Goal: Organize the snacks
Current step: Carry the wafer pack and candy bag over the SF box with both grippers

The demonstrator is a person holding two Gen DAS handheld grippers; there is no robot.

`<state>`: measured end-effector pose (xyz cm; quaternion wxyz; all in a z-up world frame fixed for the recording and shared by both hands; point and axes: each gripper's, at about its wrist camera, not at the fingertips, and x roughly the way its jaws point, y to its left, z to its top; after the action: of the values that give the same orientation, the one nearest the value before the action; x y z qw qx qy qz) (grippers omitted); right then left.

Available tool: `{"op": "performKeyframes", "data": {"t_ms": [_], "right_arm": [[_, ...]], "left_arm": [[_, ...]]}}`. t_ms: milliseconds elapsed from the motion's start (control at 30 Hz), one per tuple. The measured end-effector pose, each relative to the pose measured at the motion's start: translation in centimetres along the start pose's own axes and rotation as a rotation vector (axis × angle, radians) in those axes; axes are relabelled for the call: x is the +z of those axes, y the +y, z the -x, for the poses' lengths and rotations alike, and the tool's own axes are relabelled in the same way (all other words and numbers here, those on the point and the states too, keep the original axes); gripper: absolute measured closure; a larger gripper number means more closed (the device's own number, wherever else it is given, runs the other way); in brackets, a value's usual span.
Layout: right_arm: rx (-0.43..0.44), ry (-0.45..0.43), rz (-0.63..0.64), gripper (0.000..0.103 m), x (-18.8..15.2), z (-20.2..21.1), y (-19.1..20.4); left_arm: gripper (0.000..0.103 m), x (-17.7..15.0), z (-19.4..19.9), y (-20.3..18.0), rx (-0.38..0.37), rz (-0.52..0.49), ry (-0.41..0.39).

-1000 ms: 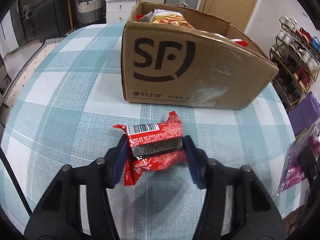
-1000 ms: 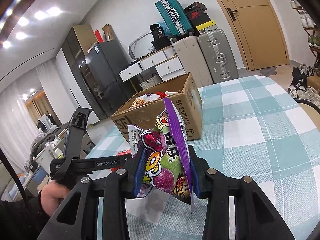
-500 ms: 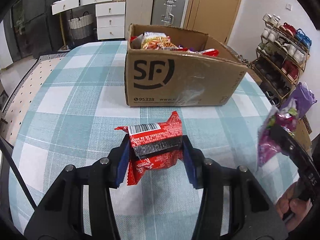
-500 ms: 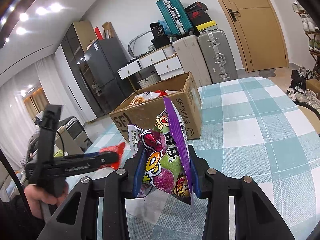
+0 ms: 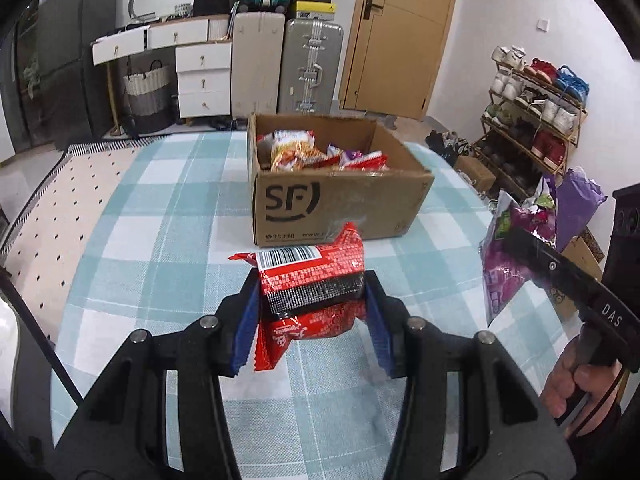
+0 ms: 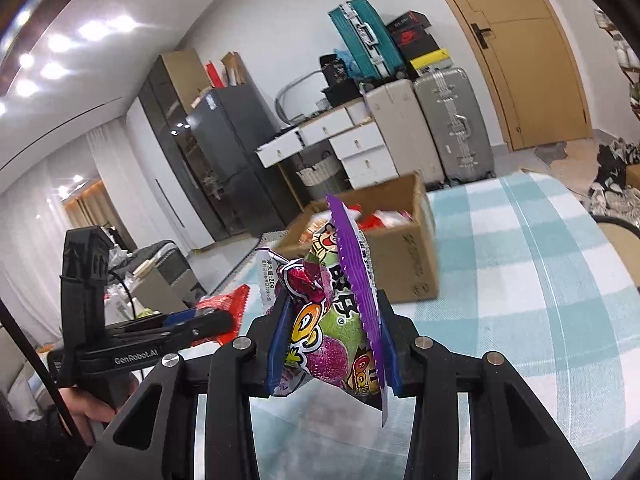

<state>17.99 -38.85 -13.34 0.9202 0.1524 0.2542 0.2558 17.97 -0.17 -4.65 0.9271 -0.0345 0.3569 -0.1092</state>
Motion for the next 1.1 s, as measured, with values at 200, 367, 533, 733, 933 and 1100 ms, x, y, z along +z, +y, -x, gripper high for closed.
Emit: {"op": "performKeyframes", "data": {"t_ms": [200, 367, 533, 733, 933, 1100], "right_arm": [[0.024, -0.008, -0.002, 0.064, 1.3, 1.8, 2.3], [0.042, -0.020, -0.022, 0.064, 1.2, 3.5, 3.9], [0.053, -0.035, 0.008, 0.064, 2.9, 5.1, 5.9], [0.054, -0.040, 0.050, 0.064, 6.9, 5.5, 7.7], [0.029, -0.015, 0.074, 0.064, 11.5, 4.0, 8.1], [-0.003, 0.005, 0.103, 0.064, 14.9, 2.0, 7.9]], "left_arm": [[0.057, 0.8, 4.9, -0.5, -0.009, -0.026, -0.074], [0.057, 0.9, 8.4, -0.9, -0.021, -0.043, -0.108], [0.057, 2.0, 11.5, -1.3, -0.033, -0.067, -0.134], [0.057, 5.1, 14.4, -1.1, -0.028, -0.092, -0.160], [0.057, 9.7, 15.2, -0.4, -0.031, -0.097, -0.147], [0.057, 14.1, 13.8, -0.5, -0.028, -0.095, -0.122]]}}
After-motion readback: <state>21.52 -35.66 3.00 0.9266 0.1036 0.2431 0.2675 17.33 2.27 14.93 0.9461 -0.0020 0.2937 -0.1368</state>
